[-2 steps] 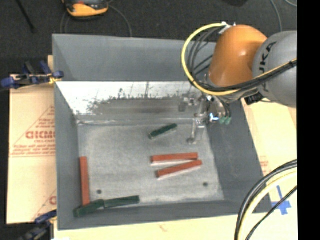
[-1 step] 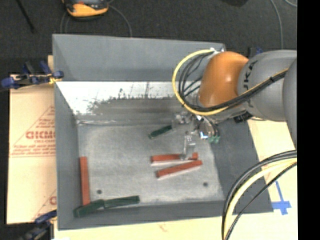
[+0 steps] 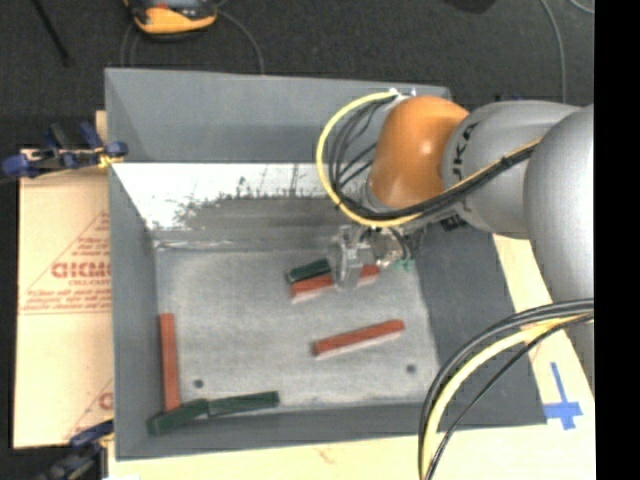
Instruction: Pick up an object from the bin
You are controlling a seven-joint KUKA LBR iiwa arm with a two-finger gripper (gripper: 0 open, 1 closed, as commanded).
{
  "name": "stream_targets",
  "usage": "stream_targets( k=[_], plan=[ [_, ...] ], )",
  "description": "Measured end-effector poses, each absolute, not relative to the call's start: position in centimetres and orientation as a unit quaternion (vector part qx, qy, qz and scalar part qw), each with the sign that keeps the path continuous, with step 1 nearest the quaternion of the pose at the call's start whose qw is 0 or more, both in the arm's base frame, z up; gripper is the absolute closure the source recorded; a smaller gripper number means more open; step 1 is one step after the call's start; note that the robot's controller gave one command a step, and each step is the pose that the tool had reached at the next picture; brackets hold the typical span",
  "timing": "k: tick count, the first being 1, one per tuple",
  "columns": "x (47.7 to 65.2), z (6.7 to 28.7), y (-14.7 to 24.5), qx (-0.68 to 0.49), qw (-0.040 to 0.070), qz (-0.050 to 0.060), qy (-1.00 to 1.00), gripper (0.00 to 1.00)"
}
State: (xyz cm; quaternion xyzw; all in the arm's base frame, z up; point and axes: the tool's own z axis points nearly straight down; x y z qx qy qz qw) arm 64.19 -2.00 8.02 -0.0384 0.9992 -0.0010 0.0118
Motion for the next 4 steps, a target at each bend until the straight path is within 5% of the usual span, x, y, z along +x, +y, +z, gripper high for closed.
stream_targets(
  k=[1,2,3,4],
  plan=[
    [64.2,8.0,-2.0,-0.038,0.012,-0.001,0.999,1.0],
    [59.3,13.2,-2.7,-0.043,0.002,-0.001,0.999,0.0],
    [59.3,13.2,-2.7,-0.043,0.002,-0.001,0.999,0.0],
    [60.3,9.9,-3.1,-0.003,0.003,0.0,1.0,0.0]
  ],
)
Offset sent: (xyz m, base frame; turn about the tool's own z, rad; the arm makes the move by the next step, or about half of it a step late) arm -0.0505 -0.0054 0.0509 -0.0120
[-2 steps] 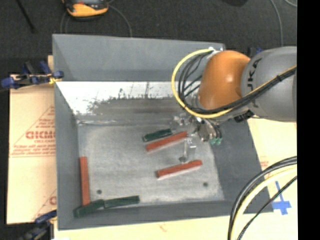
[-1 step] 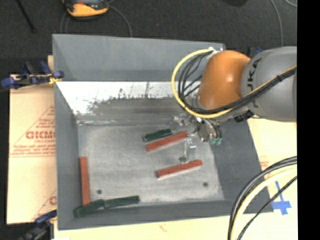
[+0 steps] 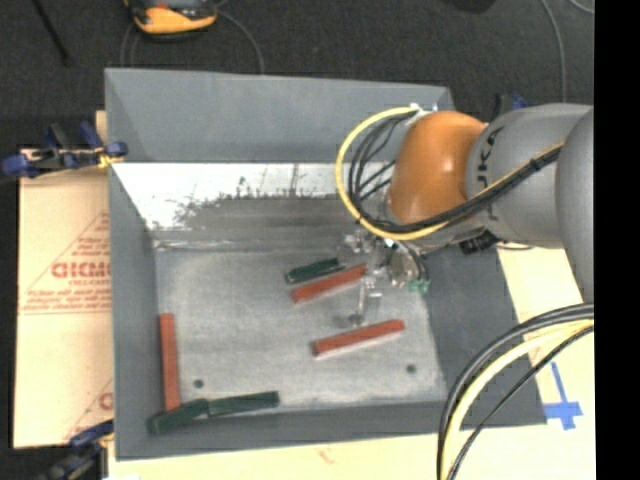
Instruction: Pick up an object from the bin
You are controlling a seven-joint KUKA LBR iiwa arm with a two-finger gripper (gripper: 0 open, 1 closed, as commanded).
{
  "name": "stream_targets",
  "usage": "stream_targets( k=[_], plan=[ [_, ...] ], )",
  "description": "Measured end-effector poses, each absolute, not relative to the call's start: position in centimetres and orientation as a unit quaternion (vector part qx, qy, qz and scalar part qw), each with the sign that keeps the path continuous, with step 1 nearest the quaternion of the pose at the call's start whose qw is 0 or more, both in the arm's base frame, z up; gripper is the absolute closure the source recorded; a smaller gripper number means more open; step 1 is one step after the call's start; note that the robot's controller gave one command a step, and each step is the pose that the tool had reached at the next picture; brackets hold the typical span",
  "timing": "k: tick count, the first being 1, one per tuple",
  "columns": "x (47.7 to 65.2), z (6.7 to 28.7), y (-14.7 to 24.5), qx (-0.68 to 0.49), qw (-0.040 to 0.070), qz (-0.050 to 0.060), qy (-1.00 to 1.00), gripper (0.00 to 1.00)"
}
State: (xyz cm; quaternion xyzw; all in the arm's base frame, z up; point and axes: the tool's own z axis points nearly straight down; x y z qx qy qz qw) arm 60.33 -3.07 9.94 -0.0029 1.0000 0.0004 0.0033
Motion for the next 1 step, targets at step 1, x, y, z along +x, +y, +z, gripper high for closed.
stream_targets(
  k=[1],
  plan=[
    [59.93,7.52,-0.73,0.109,0.007,0.0,0.994,1.0]
  ],
)
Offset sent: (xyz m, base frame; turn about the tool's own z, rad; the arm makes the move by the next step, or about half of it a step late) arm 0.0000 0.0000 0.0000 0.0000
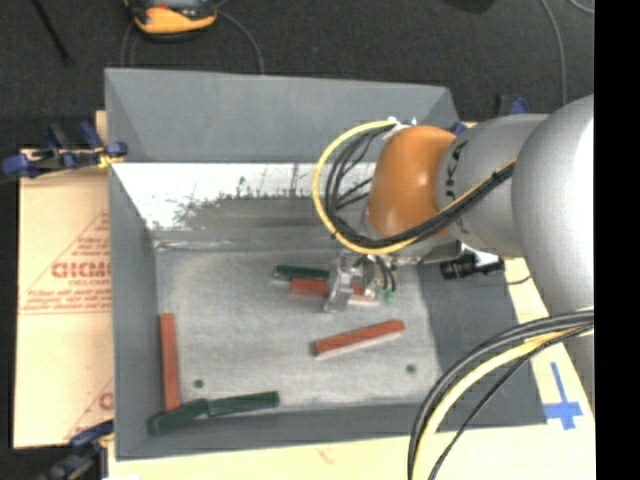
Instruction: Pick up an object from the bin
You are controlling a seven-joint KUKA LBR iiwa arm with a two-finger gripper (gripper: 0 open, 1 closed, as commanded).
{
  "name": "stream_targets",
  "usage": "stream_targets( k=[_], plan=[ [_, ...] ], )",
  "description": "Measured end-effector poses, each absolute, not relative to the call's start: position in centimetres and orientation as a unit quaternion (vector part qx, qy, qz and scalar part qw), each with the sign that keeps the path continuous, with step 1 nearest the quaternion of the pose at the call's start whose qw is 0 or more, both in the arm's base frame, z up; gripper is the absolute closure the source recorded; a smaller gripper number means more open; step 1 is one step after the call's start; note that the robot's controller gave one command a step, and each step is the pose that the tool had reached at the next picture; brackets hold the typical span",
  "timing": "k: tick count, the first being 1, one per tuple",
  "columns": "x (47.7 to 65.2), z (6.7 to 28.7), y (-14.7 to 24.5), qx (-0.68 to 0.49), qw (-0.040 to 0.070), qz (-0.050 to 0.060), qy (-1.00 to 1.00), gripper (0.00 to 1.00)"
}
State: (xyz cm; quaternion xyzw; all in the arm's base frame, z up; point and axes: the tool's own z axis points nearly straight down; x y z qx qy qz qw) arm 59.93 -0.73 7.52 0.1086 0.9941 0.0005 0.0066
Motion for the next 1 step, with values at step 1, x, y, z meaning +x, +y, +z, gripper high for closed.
stream_targets(
  k=[1],
  plan=[
    [59.67,7.19,-0.75,0.108,0.003,0.0,0.994,0.0]
  ],
)
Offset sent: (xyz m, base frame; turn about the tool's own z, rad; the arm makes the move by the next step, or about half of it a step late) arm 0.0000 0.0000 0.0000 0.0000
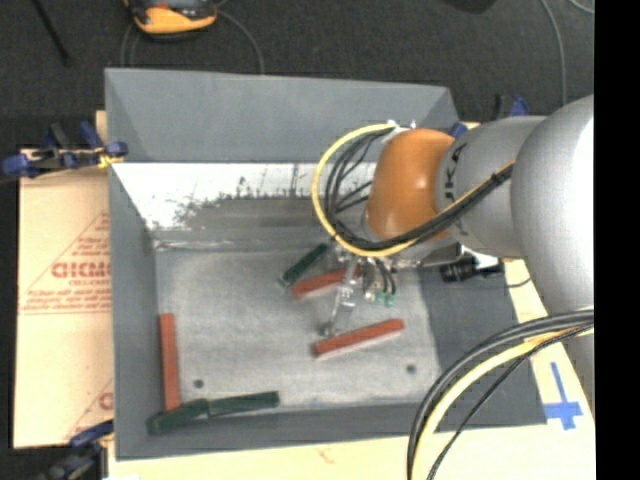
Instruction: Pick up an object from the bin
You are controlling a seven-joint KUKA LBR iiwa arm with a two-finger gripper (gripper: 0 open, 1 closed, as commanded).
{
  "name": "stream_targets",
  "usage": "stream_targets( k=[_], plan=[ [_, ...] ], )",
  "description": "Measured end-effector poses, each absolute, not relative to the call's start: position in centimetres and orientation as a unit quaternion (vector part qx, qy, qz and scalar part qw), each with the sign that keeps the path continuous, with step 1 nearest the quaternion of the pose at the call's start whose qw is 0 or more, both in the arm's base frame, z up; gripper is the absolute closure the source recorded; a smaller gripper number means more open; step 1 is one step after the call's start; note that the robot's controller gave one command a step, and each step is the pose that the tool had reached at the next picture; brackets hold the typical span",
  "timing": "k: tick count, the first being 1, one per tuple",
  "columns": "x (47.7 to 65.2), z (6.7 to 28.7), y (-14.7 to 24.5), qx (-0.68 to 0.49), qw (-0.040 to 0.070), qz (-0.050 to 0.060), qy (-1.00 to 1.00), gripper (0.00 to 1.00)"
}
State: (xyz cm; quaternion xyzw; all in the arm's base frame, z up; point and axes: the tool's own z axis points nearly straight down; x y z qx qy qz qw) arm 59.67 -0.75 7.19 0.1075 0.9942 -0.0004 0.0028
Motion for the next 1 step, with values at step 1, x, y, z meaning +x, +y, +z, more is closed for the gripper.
stream_targets(
  k=[1],
  plan=[
    [59.65,7.17,-0.76,0.107,0.003,-0.001,0.994,0.0]
  ],
)
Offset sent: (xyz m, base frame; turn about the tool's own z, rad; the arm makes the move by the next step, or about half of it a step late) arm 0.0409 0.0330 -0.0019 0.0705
